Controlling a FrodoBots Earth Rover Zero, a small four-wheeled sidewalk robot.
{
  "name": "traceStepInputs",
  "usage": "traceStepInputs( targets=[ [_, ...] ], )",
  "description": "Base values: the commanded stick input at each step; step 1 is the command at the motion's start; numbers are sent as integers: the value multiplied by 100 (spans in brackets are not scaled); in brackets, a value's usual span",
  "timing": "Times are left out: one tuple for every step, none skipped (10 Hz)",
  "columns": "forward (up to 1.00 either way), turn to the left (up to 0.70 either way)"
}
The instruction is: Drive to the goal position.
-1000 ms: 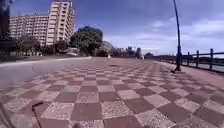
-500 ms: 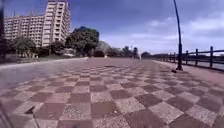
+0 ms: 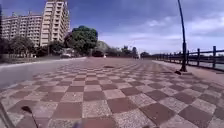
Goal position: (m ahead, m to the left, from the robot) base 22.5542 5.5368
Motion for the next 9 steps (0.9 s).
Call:
traceStepInputs(
  targets=[
    [70, 0],
    [70, 0],
    [70, 0],
    [70, 0],
    [70, 0],
    [70, -9],
    [70, -28],
    [70, -35],
    [70, -35]
  ],
)
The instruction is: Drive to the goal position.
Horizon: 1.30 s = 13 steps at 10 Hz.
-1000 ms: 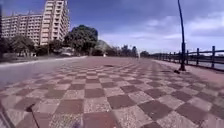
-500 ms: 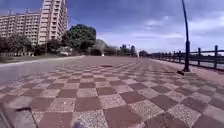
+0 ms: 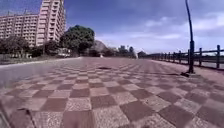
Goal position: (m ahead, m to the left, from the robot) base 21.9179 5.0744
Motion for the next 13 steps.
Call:
traceStepInputs(
  targets=[
    [70, -18],
    [70, 0],
    [70, 0],
    [70, 0],
    [70, 0],
    [70, 0],
    [70, 0],
    [70, 0],
    [70, 0],
    [70, 0],
    [70, 0],
    [70, 9],
    [70, 35]
  ],
)
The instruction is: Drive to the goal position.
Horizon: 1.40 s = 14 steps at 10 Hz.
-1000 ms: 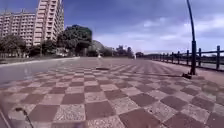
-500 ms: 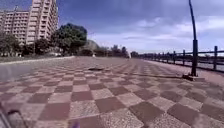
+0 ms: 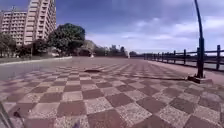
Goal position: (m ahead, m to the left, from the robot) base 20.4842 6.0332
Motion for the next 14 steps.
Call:
traceStepInputs(
  targets=[
    [70, 35],
    [70, 32],
    [70, 18],
    [70, 0],
    [70, 0],
    [70, 0],
    [70, 0],
    [70, 0],
    [70, 0],
    [70, 0],
    [70, 0],
    [70, 0],
    [70, 0],
    [70, 8]
  ],
)
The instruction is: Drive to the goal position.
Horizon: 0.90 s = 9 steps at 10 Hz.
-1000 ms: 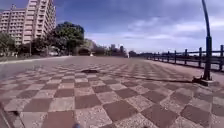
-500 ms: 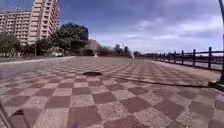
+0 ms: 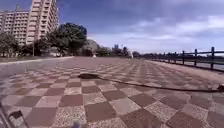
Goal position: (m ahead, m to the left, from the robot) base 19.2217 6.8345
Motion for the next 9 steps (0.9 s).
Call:
traceStepInputs(
  targets=[
    [70, 35],
    [70, 35],
    [70, 35],
    [70, 35],
    [70, 35],
    [70, 35],
    [70, 35],
    [70, 35],
    [70, 0]
  ],
)
